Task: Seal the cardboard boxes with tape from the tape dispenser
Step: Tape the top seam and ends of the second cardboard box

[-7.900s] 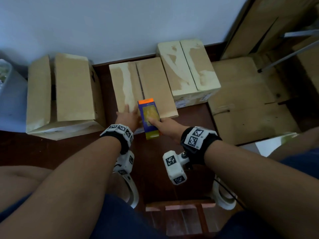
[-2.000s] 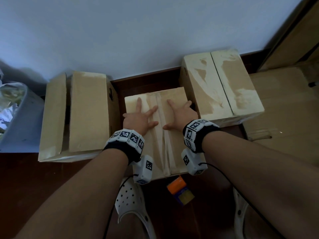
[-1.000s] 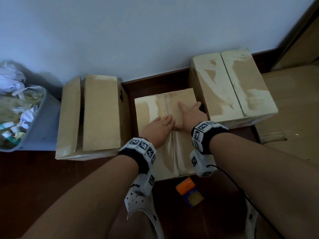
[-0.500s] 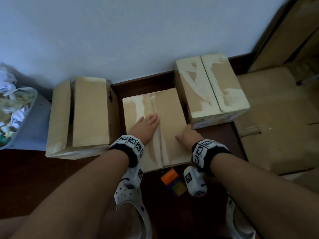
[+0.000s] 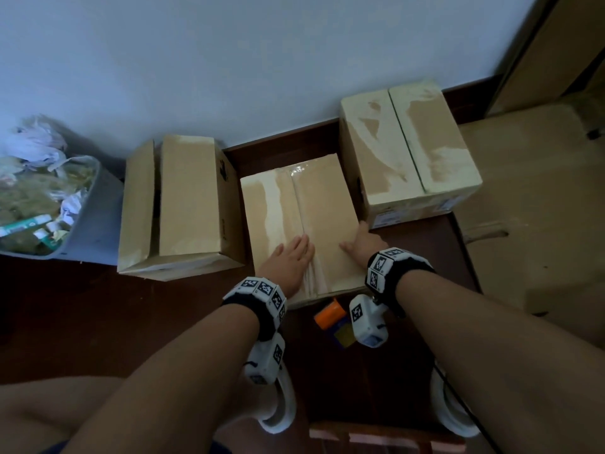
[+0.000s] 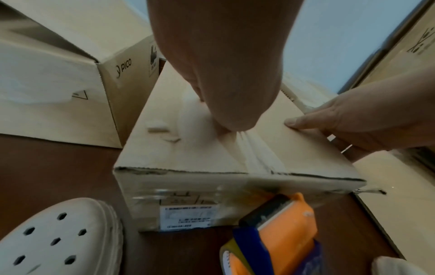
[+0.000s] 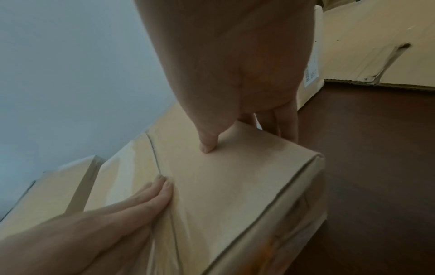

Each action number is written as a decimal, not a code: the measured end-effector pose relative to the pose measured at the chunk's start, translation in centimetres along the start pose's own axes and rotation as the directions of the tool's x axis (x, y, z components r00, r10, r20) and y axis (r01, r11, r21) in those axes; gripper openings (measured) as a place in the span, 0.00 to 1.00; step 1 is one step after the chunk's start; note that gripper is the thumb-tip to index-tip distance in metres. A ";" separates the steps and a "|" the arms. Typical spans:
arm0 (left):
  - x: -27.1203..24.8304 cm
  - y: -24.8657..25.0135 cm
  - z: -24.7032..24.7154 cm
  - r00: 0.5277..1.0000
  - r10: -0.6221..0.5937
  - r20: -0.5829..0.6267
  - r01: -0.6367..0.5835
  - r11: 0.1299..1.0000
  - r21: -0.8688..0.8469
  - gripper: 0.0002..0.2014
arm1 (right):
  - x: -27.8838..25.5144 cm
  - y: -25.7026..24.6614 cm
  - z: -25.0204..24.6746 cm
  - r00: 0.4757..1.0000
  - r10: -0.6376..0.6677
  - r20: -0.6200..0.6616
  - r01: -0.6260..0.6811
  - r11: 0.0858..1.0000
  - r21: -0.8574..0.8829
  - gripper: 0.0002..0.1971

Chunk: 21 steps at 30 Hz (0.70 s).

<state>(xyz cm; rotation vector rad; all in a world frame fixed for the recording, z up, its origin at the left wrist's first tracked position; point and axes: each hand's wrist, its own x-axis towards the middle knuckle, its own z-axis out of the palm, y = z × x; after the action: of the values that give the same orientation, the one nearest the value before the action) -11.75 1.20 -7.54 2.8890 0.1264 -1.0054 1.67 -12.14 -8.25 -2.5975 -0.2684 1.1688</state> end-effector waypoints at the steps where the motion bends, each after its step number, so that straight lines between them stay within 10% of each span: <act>1: 0.0 0.0 0.0 1.000 0.002 0.010 -0.002 1.000 0.003 0.37 | -0.2 0.3 0.1 1.000 0.009 0.010 -0.009 1.000 0.004 0.37; 10: -1.6 0.0 0.4 0.998 0.018 -0.060 -0.026 0.991 -0.132 0.34 | -2.1 2.8 -0.2 0.962 0.127 0.243 -0.136 0.991 0.020 0.33; 21: -0.4 2.2 0.9 1.000 -0.016 0.021 0.018 0.997 -0.080 0.41 | -1.5 4.3 0.5 0.990 0.119 0.070 -0.136 0.916 0.378 0.24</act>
<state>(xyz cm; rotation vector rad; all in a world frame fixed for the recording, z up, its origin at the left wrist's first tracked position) -12.38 -1.09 -7.86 2.8093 0.1861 -1.0087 0.55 -16.51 -8.95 -2.2729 0.1160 1.1870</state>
